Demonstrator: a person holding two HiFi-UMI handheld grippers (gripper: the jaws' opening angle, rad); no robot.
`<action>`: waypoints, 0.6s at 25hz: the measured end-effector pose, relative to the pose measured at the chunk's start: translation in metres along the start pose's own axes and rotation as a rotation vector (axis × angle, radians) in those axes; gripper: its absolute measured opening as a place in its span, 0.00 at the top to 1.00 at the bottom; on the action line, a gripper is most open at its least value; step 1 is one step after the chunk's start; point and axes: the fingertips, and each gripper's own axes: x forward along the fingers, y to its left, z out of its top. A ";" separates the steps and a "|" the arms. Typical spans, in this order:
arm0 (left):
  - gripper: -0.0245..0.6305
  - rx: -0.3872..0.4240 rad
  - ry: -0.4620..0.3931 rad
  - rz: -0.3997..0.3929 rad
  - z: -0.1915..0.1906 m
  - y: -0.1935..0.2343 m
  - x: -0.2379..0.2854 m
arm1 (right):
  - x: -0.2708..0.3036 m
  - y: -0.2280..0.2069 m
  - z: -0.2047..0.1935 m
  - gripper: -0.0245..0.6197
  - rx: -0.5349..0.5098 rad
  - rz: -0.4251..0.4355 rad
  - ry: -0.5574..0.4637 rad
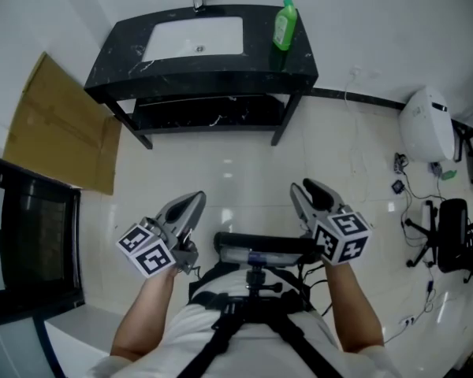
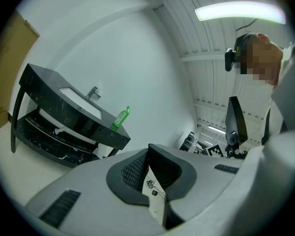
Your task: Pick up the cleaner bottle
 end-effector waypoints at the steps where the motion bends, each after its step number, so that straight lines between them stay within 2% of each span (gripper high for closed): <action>1: 0.97 -0.001 0.001 -0.002 0.003 0.004 0.000 | 0.004 0.001 0.003 0.74 0.001 -0.003 -0.002; 8: 0.97 0.003 0.007 -0.013 0.024 0.033 -0.003 | 0.033 0.008 0.016 0.74 0.022 -0.023 -0.029; 12: 0.97 0.010 0.011 -0.020 0.036 0.046 -0.004 | 0.044 0.015 0.026 0.75 0.065 0.005 -0.072; 15: 0.97 0.017 0.010 -0.023 0.045 0.056 -0.006 | 0.052 0.020 0.033 0.76 0.061 0.012 -0.097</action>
